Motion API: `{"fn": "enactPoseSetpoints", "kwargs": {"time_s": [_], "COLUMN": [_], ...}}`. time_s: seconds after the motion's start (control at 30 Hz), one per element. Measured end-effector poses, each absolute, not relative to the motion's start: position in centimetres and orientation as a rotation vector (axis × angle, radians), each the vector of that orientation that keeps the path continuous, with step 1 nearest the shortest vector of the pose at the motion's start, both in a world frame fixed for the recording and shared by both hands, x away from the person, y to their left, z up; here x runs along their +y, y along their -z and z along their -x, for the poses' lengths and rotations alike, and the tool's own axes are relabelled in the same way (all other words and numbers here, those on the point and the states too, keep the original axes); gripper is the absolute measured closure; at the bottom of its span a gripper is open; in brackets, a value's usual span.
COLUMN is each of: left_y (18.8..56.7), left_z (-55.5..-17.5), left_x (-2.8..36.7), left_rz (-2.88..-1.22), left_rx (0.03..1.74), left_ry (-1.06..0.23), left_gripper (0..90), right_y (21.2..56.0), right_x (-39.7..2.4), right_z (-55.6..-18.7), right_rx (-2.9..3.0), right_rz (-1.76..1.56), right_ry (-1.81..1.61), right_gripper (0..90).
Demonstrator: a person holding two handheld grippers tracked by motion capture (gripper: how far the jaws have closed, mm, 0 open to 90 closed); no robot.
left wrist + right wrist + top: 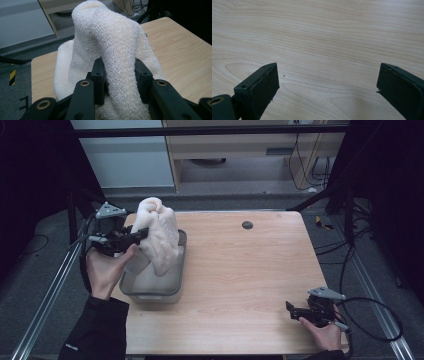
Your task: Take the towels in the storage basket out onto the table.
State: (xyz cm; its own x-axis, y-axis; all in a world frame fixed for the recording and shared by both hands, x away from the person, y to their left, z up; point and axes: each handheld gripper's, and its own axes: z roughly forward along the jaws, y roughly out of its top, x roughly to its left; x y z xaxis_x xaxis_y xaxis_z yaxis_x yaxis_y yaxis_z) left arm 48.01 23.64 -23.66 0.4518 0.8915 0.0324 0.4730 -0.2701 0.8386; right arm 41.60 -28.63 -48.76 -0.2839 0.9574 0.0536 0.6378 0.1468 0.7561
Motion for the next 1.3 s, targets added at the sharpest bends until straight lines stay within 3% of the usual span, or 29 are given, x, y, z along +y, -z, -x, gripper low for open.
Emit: {"fn": "enactPoseSetpoints", "kwargs": {"time_s": [1.3], "left_y": [20.0], "left_z": [-46.9], "left_x": [17.6], "left_rz": [-1.979], "left_rx": [0.954], "left_ry": [-0.624], "left_gripper": [66.8], "right_y": [48.6], "right_x": [-28.7], "right_z": [-41.6], "right_rx": [1.985], "right_rz": [-1.524], "right_ry": [-0.966], "right_gripper": [4.2]}}
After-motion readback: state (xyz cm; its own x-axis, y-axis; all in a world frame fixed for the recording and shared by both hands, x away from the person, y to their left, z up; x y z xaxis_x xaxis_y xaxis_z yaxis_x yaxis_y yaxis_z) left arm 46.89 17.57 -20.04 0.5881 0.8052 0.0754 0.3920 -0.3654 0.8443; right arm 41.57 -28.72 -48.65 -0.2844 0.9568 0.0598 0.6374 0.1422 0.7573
